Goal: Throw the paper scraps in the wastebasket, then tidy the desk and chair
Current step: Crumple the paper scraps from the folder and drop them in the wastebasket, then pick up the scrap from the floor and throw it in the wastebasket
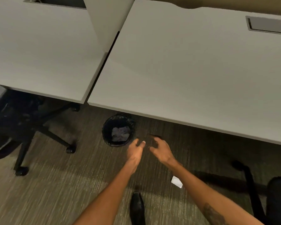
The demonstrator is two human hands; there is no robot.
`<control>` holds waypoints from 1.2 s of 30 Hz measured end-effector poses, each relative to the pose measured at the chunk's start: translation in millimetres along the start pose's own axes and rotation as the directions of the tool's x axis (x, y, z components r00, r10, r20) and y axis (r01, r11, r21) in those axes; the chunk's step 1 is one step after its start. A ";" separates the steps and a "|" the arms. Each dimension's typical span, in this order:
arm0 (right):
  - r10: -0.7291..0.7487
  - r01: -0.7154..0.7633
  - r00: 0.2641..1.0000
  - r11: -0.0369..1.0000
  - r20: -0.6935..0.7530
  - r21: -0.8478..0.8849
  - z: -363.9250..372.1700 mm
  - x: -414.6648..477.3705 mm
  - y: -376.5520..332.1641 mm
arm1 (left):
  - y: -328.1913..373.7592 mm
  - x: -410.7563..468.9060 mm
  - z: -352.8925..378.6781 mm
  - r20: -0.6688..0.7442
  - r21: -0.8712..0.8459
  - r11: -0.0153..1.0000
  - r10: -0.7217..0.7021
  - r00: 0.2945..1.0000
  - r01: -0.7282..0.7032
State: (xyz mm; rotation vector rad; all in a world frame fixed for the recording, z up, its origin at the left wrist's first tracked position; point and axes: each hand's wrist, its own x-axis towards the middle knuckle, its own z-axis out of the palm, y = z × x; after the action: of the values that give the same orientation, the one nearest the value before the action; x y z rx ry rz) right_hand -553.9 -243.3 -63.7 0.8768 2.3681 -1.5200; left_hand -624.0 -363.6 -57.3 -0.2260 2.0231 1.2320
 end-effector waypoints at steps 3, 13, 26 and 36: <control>0.011 -0.011 0.999 1.000 -0.040 -0.013 -23.1 -21.6 21.2 | 0.1 -20.4 28.7 0.035 0.022 1.000 0.014 0.999 -0.015; 0.060 -0.053 0.986 0.997 -0.155 0.051 -87.0 -85.9 94.3 | -2.4 -81.6 118.6 0.186 0.232 0.964 0.089 0.978 -0.132; 0.208 -0.189 0.951 0.976 -0.227 0.105 -120.3 -156.6 185.5 | -26.9 -125.3 195.7 0.352 0.456 0.840 0.133 0.926 -0.294; 0.271 -0.242 0.935 0.959 -0.228 0.148 -96.8 -164.3 240.6 | -72.4 -118.6 218.6 0.384 0.519 0.800 0.095 0.918 -0.300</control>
State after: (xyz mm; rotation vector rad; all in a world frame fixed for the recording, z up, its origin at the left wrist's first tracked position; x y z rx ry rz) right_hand -269.2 -148.2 -128.0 1.4179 2.2237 -1.5327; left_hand -394.3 -247.2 -84.9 0.4802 2.0322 0.6602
